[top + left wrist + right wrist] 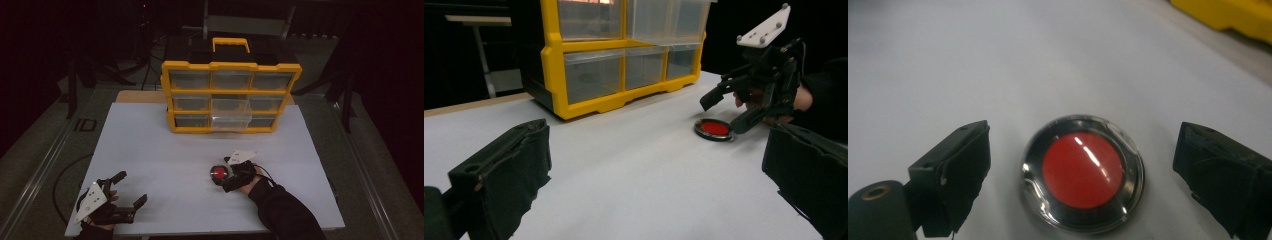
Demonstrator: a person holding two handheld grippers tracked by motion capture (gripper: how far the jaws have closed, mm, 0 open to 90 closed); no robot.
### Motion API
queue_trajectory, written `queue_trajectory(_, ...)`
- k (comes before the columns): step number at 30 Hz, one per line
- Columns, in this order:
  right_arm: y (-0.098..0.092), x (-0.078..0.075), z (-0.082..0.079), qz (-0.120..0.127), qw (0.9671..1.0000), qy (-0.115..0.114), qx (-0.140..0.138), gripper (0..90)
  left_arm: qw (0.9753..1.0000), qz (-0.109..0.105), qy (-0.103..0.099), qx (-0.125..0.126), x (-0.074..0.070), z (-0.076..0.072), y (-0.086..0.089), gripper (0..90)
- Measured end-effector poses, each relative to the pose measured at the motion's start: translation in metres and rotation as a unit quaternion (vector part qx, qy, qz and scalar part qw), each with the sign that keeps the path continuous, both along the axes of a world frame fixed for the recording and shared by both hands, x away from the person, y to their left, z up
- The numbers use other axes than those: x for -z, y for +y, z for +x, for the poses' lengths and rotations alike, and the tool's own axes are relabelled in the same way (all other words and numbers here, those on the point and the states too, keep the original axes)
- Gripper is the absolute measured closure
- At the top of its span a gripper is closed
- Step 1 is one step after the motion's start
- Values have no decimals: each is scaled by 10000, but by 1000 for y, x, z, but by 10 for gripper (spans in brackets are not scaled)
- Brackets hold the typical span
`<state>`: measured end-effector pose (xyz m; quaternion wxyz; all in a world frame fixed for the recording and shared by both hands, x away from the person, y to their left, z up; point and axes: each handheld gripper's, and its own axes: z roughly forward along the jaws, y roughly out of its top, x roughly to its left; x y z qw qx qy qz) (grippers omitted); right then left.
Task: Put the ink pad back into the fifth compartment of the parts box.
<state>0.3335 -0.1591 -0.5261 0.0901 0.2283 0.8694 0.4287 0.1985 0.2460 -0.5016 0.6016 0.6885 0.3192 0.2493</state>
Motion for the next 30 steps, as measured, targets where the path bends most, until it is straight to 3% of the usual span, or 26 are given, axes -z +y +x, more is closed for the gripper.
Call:
queue_trajectory(5,4,0,2,-116,9999,-56,-14,85,10000,-6,3,3,0,0,0,0)
queue_trajectory(15,11,3,2,-550,9980,-170,-274,210,10000,-11,0,11,0,0,0,0)
queue_trajectory(20,10,3,3,-506,9981,-24,-350,295,10000,-9,2,11,0,0,0,0)
queue_trajectory(30,11,1,3,-546,9981,67,-264,301,10000,17,8,21,0,0,-1,0)
